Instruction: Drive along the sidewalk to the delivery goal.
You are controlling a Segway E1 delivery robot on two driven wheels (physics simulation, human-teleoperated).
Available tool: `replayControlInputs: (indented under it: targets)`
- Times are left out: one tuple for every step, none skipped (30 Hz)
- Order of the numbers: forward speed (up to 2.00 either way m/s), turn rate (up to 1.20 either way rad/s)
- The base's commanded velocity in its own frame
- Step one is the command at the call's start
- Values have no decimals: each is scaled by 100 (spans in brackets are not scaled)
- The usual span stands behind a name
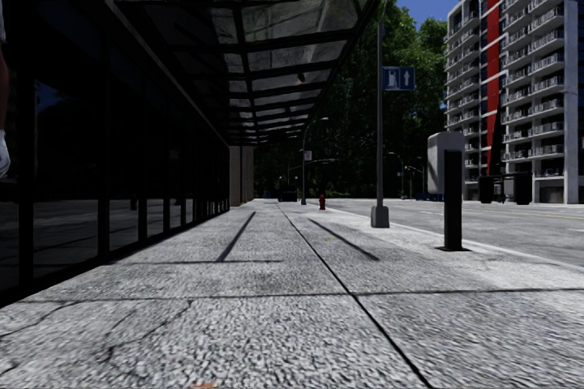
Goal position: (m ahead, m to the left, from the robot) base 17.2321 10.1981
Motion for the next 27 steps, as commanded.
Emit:
replayControlInputs:
  targets:
    - [200, 0]
    - [200, 0]
    - [200, 0]
    - [200, 0]
    - [200, 0]
    - [200, 0]
    - [200, 0]
    - [200, 0]
    - [200, 0]
    - [200, 0]
    - [200, 0]
    - [200, 0]
    - [200, 0]
    - [200, 0]
    - [200, 0]
    - [200, 2]
    - [200, 6]
    - [200, 6]
    - [200, 12]
    - [200, 16]
    - [200, 19]
    - [200, 19]
    - [200, 23]
    - [200, 26]
    - [200, 27]
    - [200, 27]
    - [200, 27]
